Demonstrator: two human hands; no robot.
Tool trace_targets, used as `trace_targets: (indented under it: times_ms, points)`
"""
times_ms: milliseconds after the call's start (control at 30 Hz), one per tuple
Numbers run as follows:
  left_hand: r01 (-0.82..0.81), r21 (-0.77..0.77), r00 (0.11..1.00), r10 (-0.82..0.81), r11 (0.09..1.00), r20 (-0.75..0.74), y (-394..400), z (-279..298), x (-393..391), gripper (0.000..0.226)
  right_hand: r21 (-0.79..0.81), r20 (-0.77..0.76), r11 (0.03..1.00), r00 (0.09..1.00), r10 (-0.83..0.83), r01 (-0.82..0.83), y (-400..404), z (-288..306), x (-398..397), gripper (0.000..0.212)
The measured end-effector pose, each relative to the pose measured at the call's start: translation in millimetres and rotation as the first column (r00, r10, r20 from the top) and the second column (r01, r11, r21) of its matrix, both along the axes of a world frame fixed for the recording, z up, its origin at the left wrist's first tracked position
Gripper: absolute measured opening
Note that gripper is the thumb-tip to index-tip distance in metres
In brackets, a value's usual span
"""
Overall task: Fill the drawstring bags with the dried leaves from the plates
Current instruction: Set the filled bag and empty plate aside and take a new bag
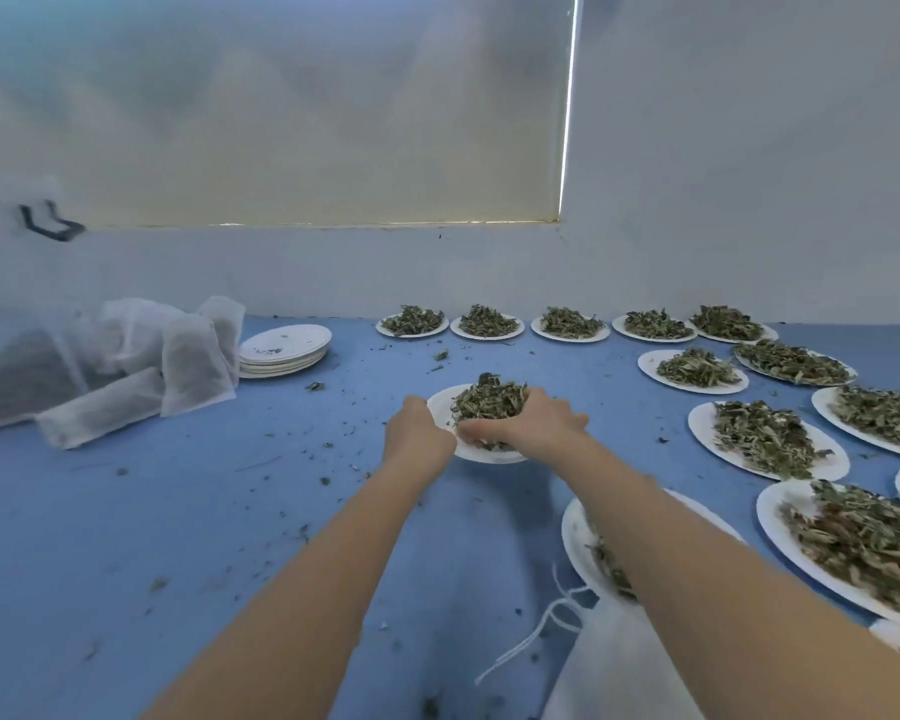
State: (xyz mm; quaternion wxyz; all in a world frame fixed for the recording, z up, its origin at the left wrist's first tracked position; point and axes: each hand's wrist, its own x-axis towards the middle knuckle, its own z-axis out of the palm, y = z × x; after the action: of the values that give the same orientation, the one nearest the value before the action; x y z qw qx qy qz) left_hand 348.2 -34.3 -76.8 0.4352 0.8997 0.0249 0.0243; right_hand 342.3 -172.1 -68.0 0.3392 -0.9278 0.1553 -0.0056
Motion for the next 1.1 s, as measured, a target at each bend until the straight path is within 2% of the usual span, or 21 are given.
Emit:
trace_targets:
  times_ms: [167,300,500,633,733,867,967,1067,1100]
  points:
    - [-0.117,0.023,0.993,0.118,0.993,-0.012,66.5,-22.2,-21.5,0.042,0.023,-0.005,0.992,0.992,0.124,-0.123,67.6,-13.6,-9.3,0.096]
    - [-0.171,0.073,0.985,0.173,0.983,-0.025,93.7,-35.6,-33.2,0.042,0.022,-0.02,0.987,0.986,0.163,-0.162,97.1,-26.1,-18.8,0.1]
    - [-0.178,0.235,0.981,0.192,0.956,-0.036,93.4,-33.8,-38.2,0.04,0.039,0.019,0.987,0.987,0.158,-0.158,100.9,-31.6,-32.1,0.099]
    - [-0.184,0.311,0.983,0.177,0.932,0.052,77.4,-20.9,-49.9,0.037,0.02,0.05,0.986,0.986,0.162,-0.163,90.9,-20.4,-44.2,0.094]
    - [-0.145,0.297,0.983,0.103,0.944,0.15,59.0,-8.0,-63.6,0.038,0.028,0.086,0.987,0.985,0.153,-0.155,84.2,-7.1,-57.8,0.086]
    - [-0.023,0.199,0.973,-0.024,0.98,0.23,33.7,6.1,-90.7,0.035,-0.005,0.132,0.984,0.975,0.177,-0.178,69.2,4.3,-87.7,0.063]
    - [0.111,0.198,0.973,-0.147,0.974,0.178,15.5,7.7,-116.2,0.031,-0.091,0.117,0.97,0.965,0.236,-0.226,49.8,12.6,-118.3,0.052]
    - [0.232,0.237,0.962,-0.259,0.944,0.09,0.6,4.9,-143.8,0.007,-0.196,0.081,0.938,0.949,0.305,-0.285,32.7,21.9,-148.6,0.047]
    - [0.265,0.242,0.955,-0.289,0.933,0.07,-4.0,3.0,-151.6,0.012,-0.219,0.067,0.932,0.948,0.31,-0.289,27.8,24.2,-157.6,0.048]
